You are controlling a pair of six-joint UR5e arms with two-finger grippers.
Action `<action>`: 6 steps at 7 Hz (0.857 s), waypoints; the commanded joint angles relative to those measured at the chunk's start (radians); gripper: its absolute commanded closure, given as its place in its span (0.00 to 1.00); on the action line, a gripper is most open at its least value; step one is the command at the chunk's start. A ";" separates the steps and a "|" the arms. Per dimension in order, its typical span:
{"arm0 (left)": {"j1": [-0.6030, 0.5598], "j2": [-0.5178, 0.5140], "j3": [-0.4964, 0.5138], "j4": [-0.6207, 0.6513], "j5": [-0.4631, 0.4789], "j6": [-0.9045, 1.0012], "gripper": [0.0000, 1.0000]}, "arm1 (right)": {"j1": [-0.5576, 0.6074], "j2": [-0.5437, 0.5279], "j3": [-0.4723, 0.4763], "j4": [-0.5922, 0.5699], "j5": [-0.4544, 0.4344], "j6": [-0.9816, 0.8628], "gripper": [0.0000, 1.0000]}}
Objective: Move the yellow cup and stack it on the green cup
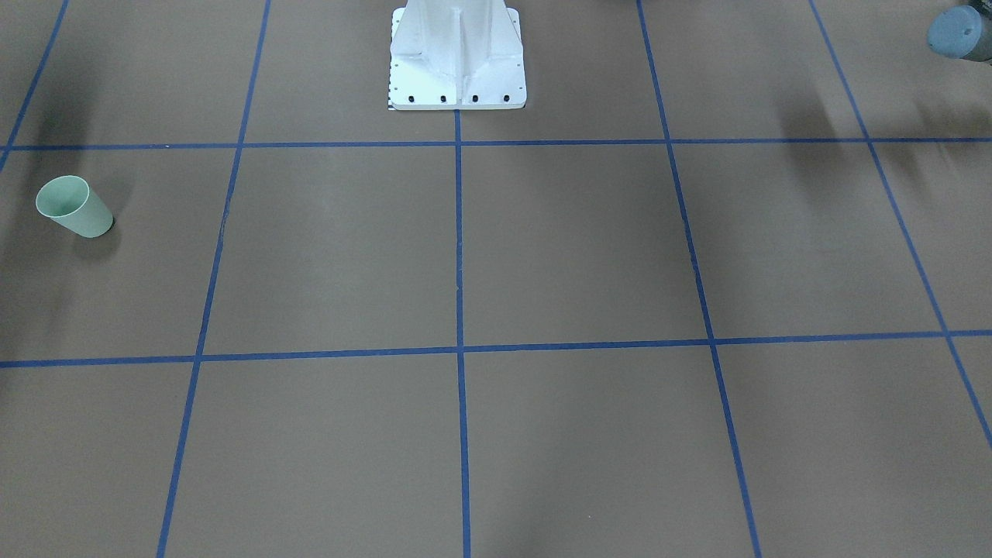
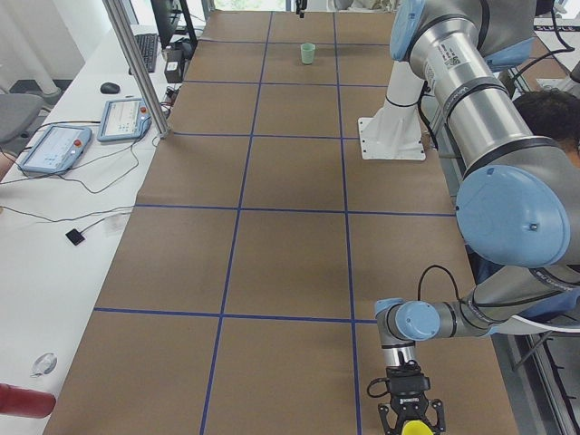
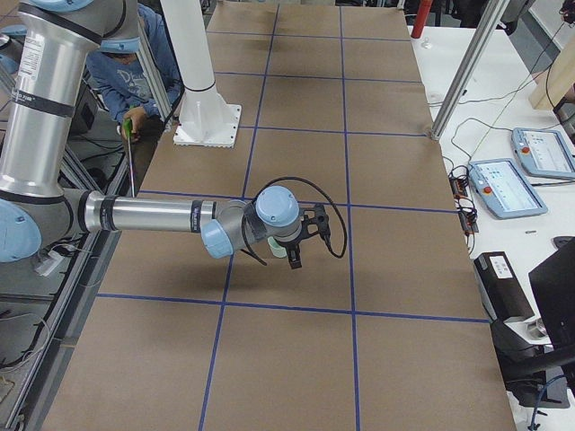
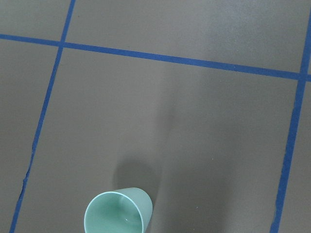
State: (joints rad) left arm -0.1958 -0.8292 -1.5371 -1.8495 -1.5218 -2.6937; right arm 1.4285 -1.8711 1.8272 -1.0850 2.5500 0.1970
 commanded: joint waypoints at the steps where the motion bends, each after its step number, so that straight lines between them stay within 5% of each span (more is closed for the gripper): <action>1: -0.080 -0.031 0.005 -0.080 0.261 0.246 0.56 | -0.002 -0.008 -0.020 0.022 0.003 0.004 0.00; 4: -0.100 -0.151 0.000 -0.085 0.637 0.370 0.56 | -0.003 0.007 -0.037 0.020 -0.068 0.004 0.00; 6: -0.262 -0.218 -0.017 -0.278 0.778 0.536 0.57 | -0.003 0.035 -0.118 0.022 -0.070 0.005 0.00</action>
State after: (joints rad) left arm -0.3497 -0.9940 -1.5448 -2.0073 -0.8449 -2.2679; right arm 1.4252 -1.8489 1.7574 -1.0642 2.4849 0.2012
